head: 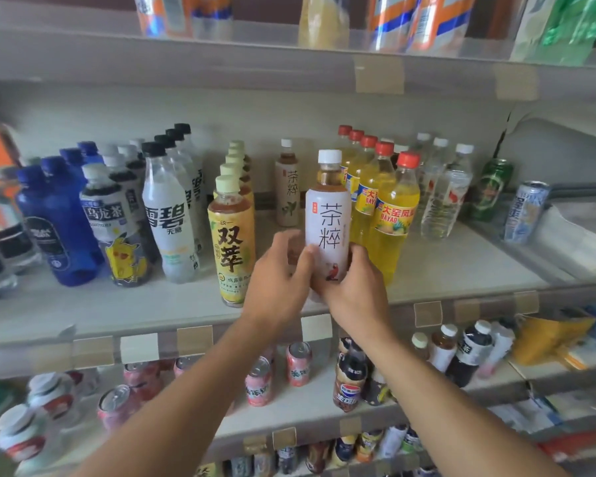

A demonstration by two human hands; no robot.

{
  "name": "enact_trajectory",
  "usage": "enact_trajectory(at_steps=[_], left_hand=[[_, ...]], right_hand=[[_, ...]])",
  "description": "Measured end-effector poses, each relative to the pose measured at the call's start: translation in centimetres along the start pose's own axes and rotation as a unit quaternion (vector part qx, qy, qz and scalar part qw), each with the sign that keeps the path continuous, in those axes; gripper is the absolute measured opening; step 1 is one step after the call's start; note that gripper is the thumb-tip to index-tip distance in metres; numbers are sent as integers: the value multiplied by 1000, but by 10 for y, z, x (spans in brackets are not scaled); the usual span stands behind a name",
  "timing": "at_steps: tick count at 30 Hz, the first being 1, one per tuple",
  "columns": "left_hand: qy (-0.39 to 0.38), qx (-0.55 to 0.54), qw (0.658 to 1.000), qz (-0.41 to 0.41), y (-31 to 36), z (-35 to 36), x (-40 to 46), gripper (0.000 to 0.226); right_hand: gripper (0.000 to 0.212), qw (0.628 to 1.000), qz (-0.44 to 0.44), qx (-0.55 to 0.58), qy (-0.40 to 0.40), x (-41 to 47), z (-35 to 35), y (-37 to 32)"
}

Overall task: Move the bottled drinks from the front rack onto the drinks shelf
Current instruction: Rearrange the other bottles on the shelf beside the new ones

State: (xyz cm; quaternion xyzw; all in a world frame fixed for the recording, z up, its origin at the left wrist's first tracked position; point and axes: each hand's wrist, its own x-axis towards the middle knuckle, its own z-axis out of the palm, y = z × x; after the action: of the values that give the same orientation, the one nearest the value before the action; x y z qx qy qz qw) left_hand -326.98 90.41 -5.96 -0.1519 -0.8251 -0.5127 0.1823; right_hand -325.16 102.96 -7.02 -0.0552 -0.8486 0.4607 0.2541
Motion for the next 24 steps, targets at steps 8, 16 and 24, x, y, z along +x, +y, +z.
enact_trajectory(at_steps=[8, 16, 24], left_hand=[[22, 317, 947, 52, -52, 37, 9, 22], [79, 372, 922, 70, -60, 51, 16, 18], [84, 370, 921, 89, -59, 61, 27, 22]], right_hand=[[52, 998, -27, -39, -36, 92, 36, 23], [62, 998, -15, -2, -57, 142, 88, 46], [69, 997, -36, -12, -72, 167, 109, 60]])
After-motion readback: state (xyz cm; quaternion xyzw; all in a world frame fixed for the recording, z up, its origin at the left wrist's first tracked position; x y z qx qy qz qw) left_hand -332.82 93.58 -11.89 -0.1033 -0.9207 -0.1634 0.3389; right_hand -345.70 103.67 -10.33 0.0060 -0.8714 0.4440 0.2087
